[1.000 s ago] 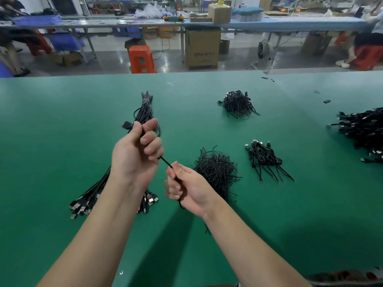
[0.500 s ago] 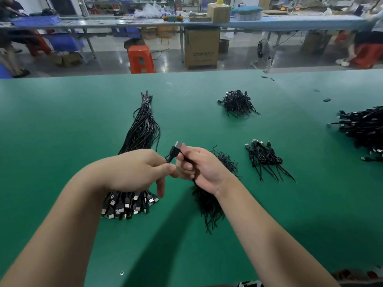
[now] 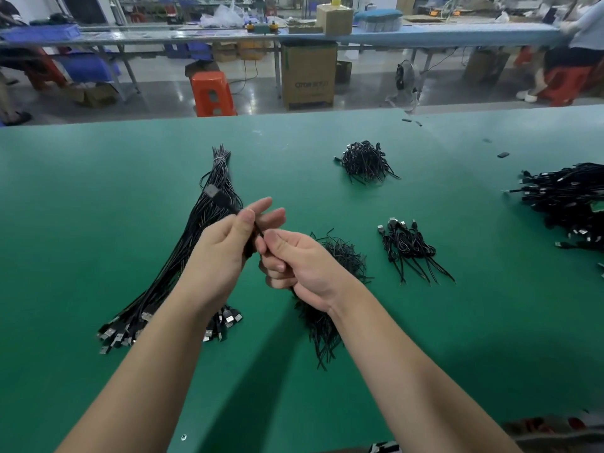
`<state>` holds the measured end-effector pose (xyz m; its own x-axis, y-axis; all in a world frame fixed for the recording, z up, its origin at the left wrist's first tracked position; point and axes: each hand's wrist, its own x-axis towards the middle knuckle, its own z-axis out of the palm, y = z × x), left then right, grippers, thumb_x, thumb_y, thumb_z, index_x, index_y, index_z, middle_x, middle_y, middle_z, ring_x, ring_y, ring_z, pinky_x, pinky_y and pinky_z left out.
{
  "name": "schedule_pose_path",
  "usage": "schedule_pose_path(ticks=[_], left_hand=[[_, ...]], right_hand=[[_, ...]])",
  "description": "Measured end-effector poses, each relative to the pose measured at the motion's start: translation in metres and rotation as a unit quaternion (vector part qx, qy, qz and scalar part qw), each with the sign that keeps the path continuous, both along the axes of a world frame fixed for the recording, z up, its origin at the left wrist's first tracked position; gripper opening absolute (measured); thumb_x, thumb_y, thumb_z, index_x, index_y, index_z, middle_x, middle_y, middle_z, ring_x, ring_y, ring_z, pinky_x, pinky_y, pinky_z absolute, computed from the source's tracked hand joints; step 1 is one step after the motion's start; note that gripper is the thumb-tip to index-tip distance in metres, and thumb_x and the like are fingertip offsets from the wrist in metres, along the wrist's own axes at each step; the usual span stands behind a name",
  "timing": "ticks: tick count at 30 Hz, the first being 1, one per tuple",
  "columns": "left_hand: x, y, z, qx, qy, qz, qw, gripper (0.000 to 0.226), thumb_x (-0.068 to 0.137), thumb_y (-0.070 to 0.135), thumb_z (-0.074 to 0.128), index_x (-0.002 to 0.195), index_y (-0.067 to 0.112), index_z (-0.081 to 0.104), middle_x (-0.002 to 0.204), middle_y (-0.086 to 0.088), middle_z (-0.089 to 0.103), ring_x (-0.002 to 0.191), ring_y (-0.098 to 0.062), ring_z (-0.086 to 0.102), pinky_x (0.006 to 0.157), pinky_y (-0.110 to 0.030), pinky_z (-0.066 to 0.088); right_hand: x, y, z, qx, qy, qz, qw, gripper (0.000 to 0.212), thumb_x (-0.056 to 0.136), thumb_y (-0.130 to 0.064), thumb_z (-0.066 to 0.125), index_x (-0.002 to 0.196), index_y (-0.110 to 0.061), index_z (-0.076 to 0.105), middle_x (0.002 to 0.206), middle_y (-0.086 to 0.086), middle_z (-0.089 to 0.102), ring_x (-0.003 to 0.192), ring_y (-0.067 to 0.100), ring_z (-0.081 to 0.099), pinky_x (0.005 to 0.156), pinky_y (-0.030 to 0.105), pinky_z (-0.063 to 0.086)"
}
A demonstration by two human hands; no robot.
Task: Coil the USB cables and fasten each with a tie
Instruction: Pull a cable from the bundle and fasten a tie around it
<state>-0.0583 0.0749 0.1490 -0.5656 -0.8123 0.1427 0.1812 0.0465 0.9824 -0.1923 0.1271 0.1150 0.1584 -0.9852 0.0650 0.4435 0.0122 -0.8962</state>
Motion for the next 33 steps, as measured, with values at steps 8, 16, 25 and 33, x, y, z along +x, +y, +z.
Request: schedule_pose_path(ticks=[8, 16, 25, 33], left_hand=[[-0.011, -0.015, 0.002, 0.242, 0.191, 0.06, 0.949, 0.033, 0.108, 0.03, 0.035, 0.102, 0.007, 0.058, 0.056, 0.009, 0.045, 0.052, -0.008, 0.049, 0.049, -0.02, 0.044], [-0.006, -0.016, -0.011, 0.204, 0.134, 0.022, 0.97, 0.029, 0.106, 0.026, 0.04, 0.094, 0.007, 0.059, 0.055, 0.008, 0.033, 0.047, -0.008, 0.035, 0.043, -0.02, 0.035], [-0.007, -0.005, -0.013, 0.142, 0.04, -0.069, 0.987, 0.032, 0.094, 0.035, 0.052, 0.079, 0.017, 0.074, 0.065, 0.0, 0.061, 0.081, -0.033, 0.068, 0.062, -0.036, 0.05], [-0.002, -0.005, -0.005, 0.091, -0.053, -0.136, 0.985, 0.038, 0.099, 0.03, 0.051, 0.089, 0.005, 0.077, 0.099, -0.029, 0.072, 0.105, -0.037, 0.069, 0.095, -0.048, 0.055]], right_hand=[[0.007, 0.004, -0.012, 0.006, 0.214, -0.097, 0.972, 0.031, 0.109, -0.021, 0.041, 0.082, -0.015, 0.055, 0.062, -0.004, 0.048, 0.058, 0.01, 0.04, 0.059, 0.025, 0.035], [-0.004, 0.006, -0.014, 0.0, 0.323, -0.087, 0.943, 0.01, 0.098, -0.018, 0.063, 0.107, -0.015, 0.067, 0.091, 0.005, 0.073, 0.089, 0.013, 0.065, 0.098, 0.045, 0.051], [-0.002, 0.003, -0.011, 0.017, 0.232, -0.134, 0.963, 0.021, 0.08, -0.002, 0.078, 0.074, -0.018, 0.067, 0.063, -0.011, 0.042, 0.066, 0.01, 0.048, 0.069, 0.029, 0.052], [-0.013, 0.007, -0.016, 0.003, 0.289, -0.167, 0.943, 0.033, 0.077, -0.013, 0.085, 0.098, -0.001, 0.063, 0.076, 0.0, 0.056, 0.074, 0.012, 0.053, 0.079, 0.034, 0.052]])
